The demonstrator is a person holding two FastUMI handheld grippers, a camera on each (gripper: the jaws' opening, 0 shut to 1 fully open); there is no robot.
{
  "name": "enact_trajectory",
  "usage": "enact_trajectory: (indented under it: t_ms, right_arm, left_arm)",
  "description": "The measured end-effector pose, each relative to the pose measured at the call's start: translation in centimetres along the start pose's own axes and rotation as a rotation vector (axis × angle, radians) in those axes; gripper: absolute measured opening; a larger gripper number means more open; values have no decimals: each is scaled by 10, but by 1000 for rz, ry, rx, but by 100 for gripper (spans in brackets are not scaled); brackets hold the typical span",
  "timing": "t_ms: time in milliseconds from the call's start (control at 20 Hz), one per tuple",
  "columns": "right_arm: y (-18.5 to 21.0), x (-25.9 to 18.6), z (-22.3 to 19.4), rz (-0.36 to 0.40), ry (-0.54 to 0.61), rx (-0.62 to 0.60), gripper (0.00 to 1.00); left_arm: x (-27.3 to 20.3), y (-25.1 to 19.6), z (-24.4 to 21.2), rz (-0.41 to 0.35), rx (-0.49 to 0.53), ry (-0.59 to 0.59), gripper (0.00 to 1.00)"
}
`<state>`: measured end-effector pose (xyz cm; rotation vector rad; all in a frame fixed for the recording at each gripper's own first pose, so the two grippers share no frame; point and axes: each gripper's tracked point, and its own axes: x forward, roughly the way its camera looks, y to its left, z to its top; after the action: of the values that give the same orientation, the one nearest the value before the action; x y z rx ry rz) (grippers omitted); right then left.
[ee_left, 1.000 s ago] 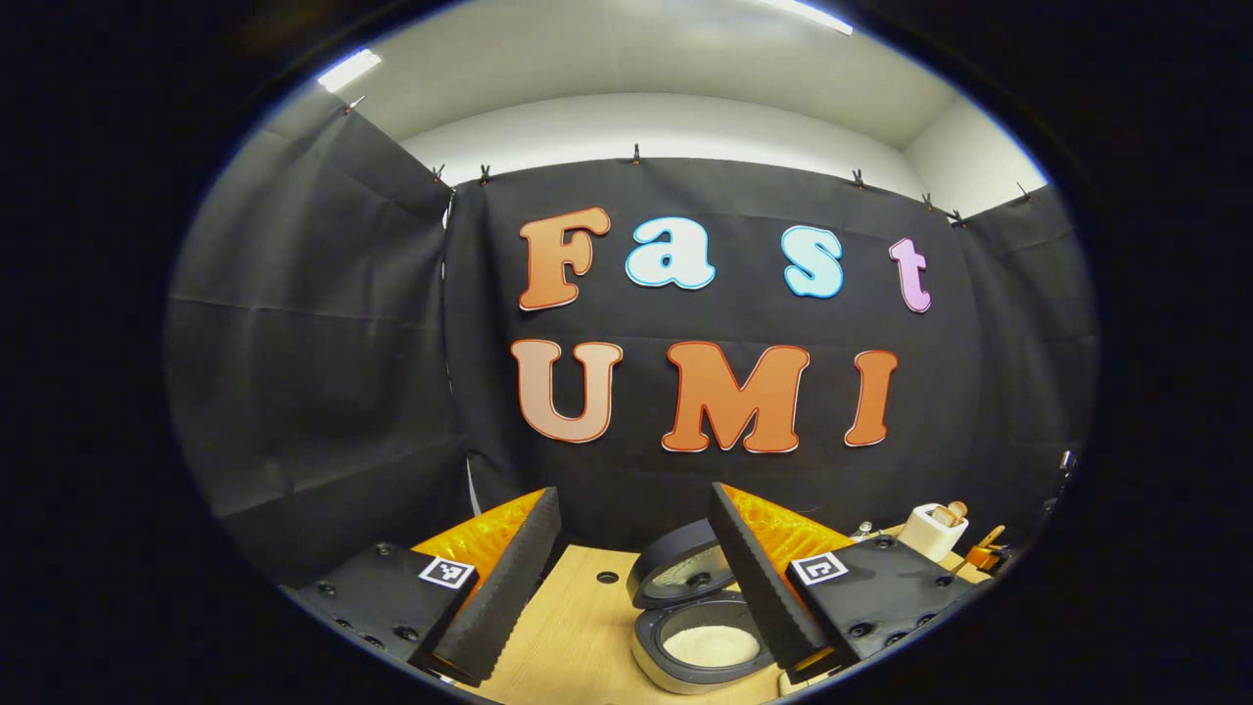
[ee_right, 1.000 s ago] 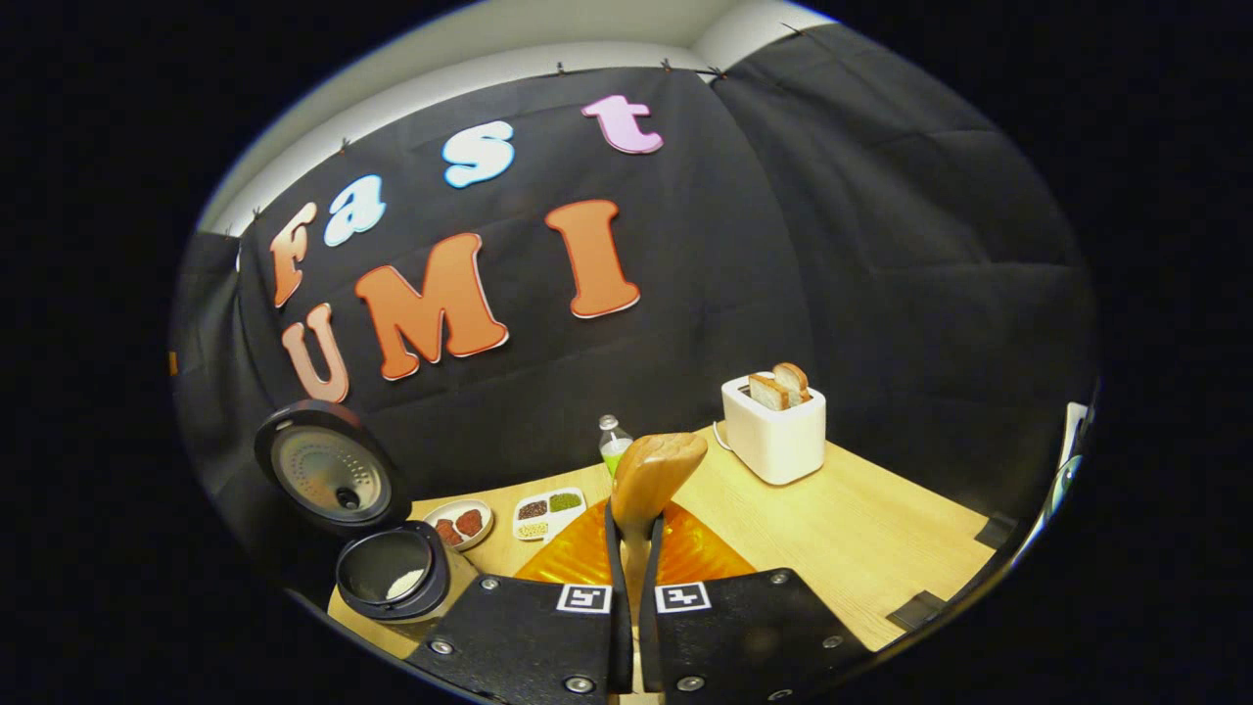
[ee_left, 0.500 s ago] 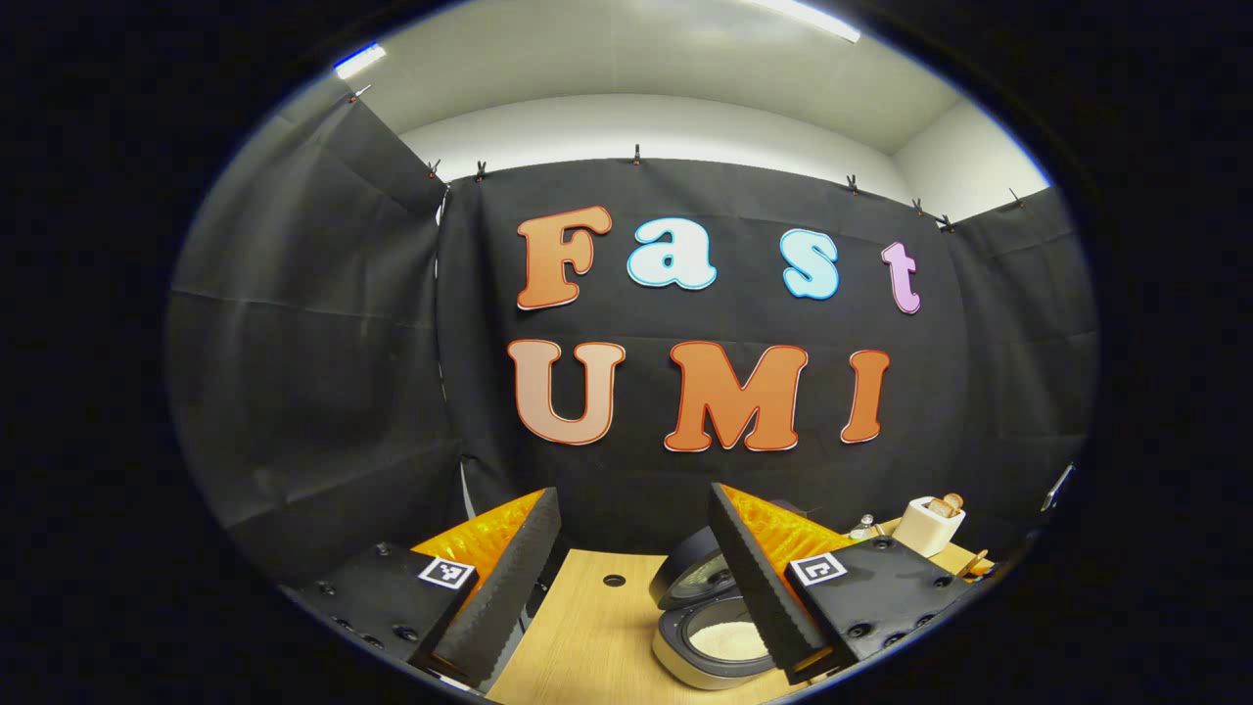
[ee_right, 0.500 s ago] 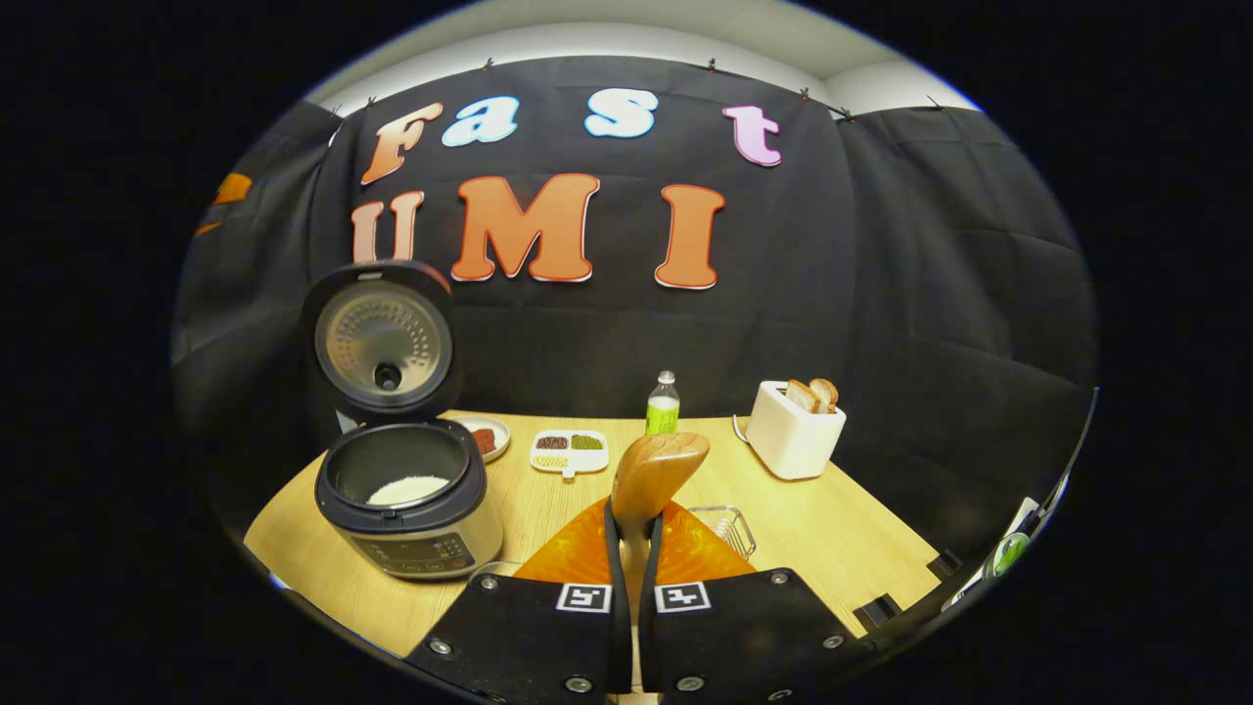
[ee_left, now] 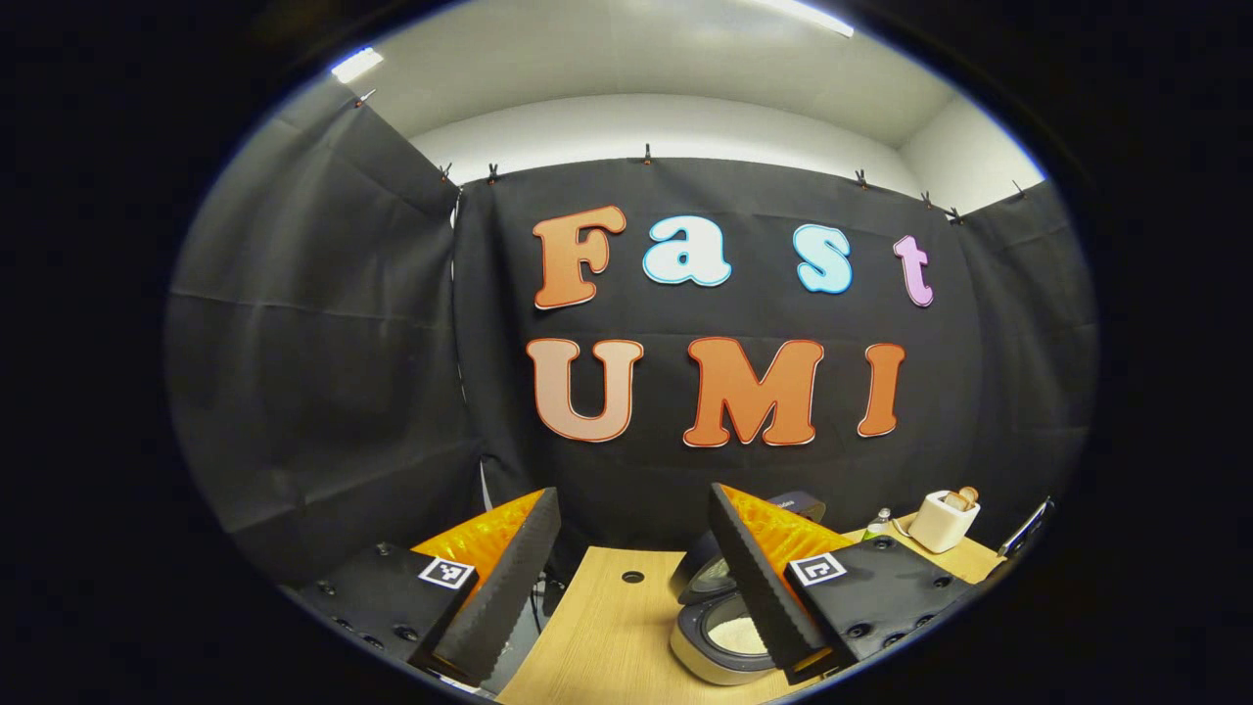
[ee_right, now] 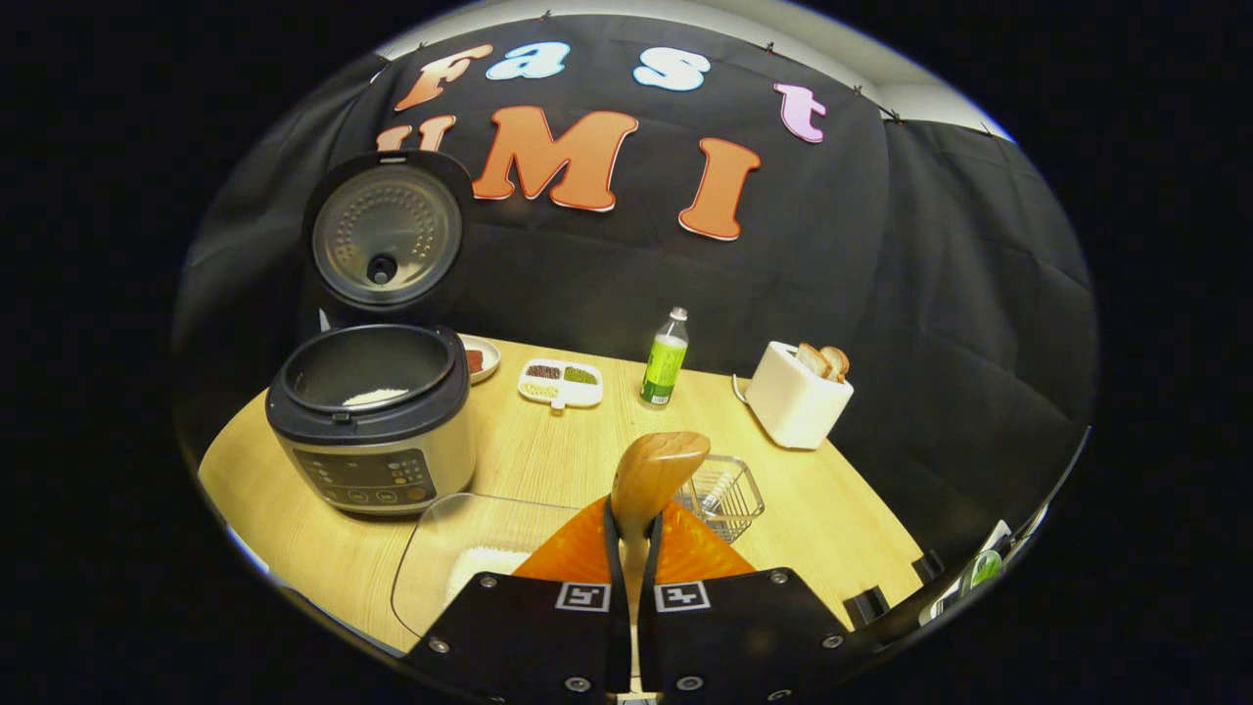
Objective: Close the left gripper, press the button to open the rice cooker; take a wooden spoon from the chopstick holder with the right hand, scoop a spoonful of rice and pour it into the rice cooker, then put the wooden spoon back into the chopstick holder.
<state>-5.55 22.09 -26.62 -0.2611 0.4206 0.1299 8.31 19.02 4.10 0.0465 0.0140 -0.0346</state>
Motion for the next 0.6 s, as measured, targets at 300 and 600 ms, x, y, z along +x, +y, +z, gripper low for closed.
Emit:
enact_trajectory:
  t_ms: [300,600]
  right_arm:
    - [4,-1,-17,11,46,68,2]
    - [32,-7,-23,78,79,375,2]
  left_arm:
    - [4,-11,-7,-25,-8,22,100]
    - [11,-14,-13,-32,-12,29,99]
